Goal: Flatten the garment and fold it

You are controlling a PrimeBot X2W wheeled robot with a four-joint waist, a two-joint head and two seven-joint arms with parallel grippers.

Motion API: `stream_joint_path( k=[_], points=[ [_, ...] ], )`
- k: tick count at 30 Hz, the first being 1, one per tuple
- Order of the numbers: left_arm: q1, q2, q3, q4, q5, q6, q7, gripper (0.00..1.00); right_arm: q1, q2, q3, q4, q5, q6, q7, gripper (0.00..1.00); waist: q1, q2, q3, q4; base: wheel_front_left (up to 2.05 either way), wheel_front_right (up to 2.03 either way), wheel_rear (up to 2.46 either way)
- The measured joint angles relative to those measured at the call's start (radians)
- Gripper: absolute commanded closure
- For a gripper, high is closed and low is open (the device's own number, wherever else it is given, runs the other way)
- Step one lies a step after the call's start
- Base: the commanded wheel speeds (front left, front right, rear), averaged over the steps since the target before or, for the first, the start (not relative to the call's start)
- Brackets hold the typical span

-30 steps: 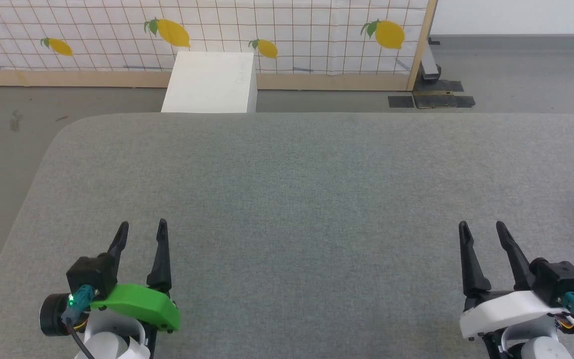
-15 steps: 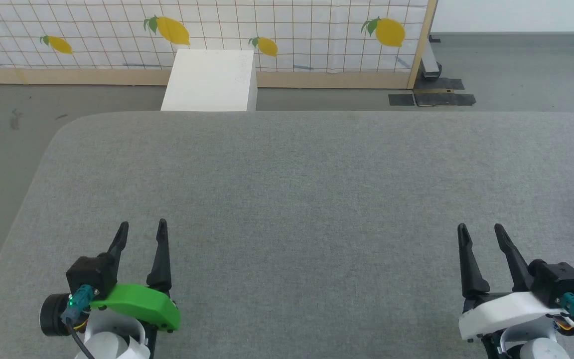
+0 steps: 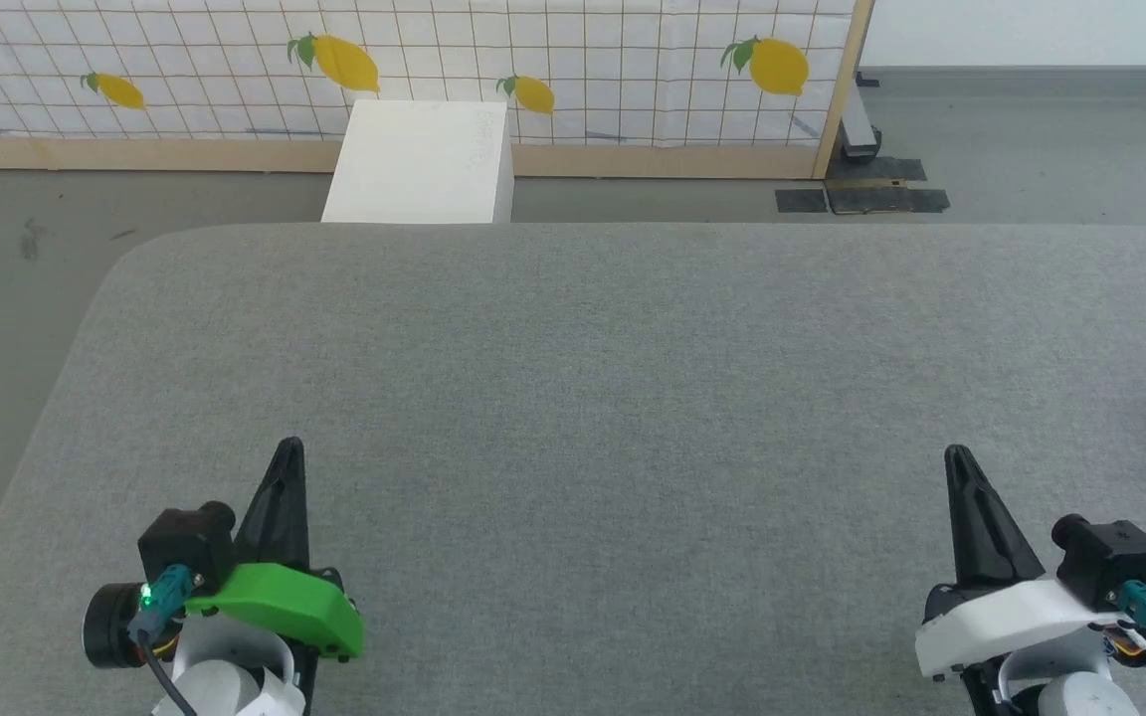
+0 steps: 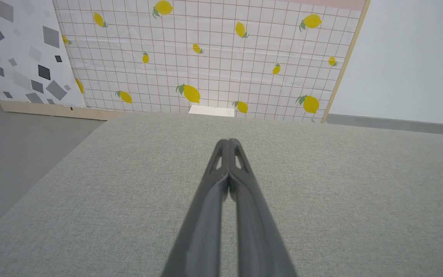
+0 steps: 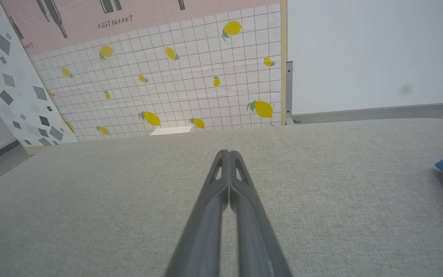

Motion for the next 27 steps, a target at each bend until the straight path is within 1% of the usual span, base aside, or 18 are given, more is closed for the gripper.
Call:
stream_joint_path(
  k=[13, 27],
  points=[
    [0.001, -0.017, 0.017, -0.023, 0.023, -0.003, 0.026, 1.0, 0.0, 0.0, 0.006, -0.026, -0.017, 0.0, 0.027, 1.0, 0.0, 0.0, -0.002, -0.002, 0.0, 0.0, 0.0],
    [0.012, -0.036, 0.036, -0.045, 0.074, -0.007, 0.05, 1.0, 0.0, 0.0, 0.011, -0.054, -0.042, 0.0, 0.053, 1.0, 0.0, 0.0, -0.004, -0.005, 0.0, 0.0, 0.0]
  ],
)
